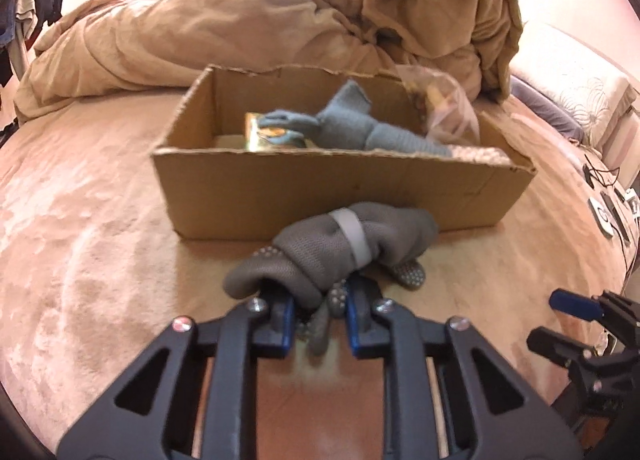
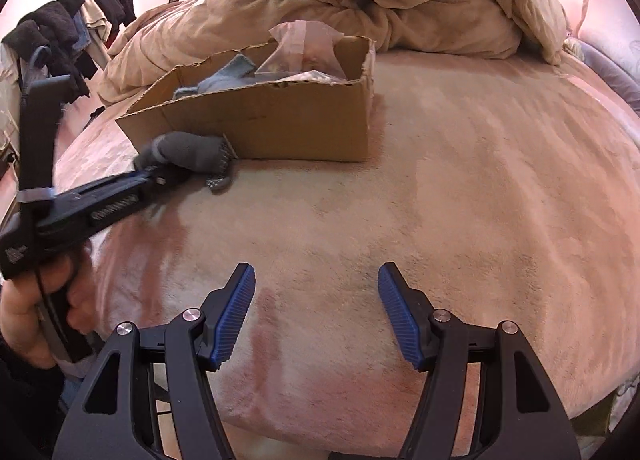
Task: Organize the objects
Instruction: 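Grasp the dark grey sock from the bed with the left gripper, then lower the dark grey sock into the box and open the left gripper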
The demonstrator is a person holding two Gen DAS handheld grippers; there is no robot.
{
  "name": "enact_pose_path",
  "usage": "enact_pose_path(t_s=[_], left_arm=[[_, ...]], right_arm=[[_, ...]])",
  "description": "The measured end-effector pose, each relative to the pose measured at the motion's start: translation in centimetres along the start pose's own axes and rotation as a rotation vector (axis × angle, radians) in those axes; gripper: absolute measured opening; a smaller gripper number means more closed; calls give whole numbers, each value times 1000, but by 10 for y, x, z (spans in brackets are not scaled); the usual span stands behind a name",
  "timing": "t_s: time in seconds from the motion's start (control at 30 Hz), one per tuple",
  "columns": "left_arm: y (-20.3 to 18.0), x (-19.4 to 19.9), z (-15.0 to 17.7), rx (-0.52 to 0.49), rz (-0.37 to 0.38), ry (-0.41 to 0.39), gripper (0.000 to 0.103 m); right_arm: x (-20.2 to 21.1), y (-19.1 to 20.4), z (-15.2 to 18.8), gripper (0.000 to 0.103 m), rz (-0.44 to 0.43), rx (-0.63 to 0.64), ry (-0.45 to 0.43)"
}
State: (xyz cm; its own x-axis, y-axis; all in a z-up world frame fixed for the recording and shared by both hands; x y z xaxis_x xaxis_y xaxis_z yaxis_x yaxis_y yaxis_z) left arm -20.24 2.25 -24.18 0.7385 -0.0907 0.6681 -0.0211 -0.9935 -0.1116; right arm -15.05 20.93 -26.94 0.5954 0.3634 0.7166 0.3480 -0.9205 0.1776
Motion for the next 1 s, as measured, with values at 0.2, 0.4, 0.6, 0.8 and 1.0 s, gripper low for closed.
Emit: enact_pose_path(t_s=[0.2,0.4,0.6,0.8,1.0], left_arm=[[-5,27,-11,7,29,-39,18],[-12,67,-24,22,55,-56,18],[-14,118,-47,33,68,-99,18],[-8,150,-78,26,53,-135,18],[-1,143,-111,7,51,-119,19]], right_arm=[[4,-3,-12,67,12,-16,-19],[26,13,-29,67,9,12,-53],[68,26,-56,67,9,14,-102],[100,30,-92,67,11,5,-148],[117,25,-138,67,22,-14,-209]])
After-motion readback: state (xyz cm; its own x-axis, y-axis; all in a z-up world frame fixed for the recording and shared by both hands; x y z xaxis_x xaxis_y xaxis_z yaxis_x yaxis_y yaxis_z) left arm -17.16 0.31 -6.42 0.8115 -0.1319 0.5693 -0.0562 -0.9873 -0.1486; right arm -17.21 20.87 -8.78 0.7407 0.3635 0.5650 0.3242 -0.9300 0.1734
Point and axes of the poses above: each gripper's, at about its wrist camera, not at the fingertips, and x roughly against the way its jaws point, y to its left, z to its underside, the point moved 7 cm from there along -x, roughly the way its jaws point, and after that the axes turned 3 degrees about -y, right-handed, at the moved point
